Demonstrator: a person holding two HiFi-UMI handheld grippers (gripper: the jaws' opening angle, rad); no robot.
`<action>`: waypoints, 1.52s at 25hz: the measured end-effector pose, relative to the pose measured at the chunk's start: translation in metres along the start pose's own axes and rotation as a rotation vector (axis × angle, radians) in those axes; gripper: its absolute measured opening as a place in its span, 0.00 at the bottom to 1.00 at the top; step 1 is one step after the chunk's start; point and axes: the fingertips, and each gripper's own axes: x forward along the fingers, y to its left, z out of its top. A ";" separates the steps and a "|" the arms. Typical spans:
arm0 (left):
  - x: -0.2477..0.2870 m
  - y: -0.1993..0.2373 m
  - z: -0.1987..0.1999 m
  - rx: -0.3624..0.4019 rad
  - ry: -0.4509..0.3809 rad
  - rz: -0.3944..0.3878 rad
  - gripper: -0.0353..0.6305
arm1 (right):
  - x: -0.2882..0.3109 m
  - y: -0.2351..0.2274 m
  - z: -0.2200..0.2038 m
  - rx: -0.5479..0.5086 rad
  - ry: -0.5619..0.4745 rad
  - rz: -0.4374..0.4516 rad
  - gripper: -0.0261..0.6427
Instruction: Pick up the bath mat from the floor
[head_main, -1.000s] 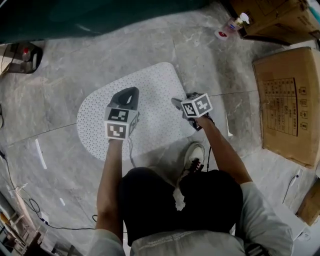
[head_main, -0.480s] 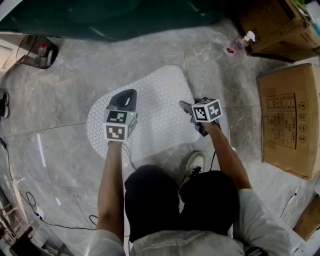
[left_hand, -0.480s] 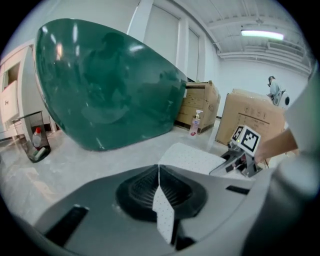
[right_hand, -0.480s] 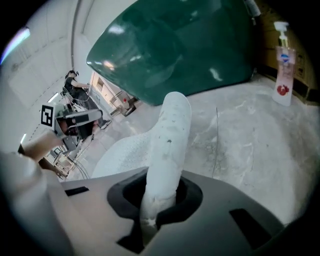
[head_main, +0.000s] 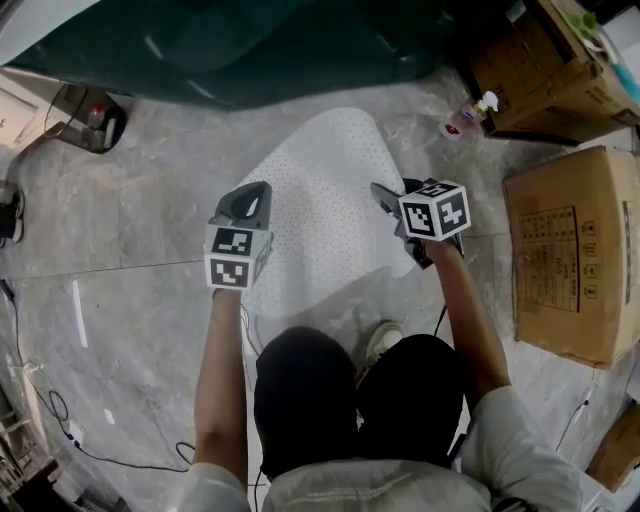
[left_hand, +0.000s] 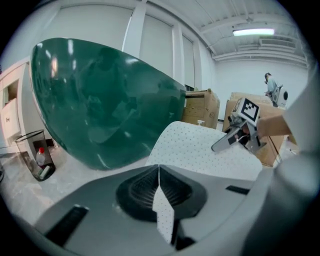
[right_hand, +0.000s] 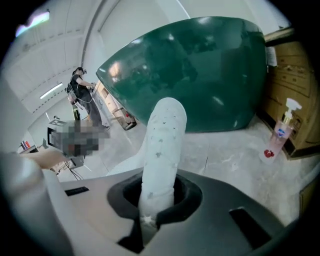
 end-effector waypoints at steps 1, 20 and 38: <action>-0.002 0.003 0.007 0.005 -0.009 0.007 0.08 | -0.007 -0.002 0.009 0.005 -0.009 -0.004 0.09; -0.071 0.001 0.157 -0.013 -0.078 0.047 0.08 | -0.176 0.058 0.154 -0.014 -0.194 0.035 0.09; -0.333 -0.003 0.456 -0.033 -0.069 0.044 0.08 | -0.460 0.209 0.359 0.018 -0.178 -0.138 0.09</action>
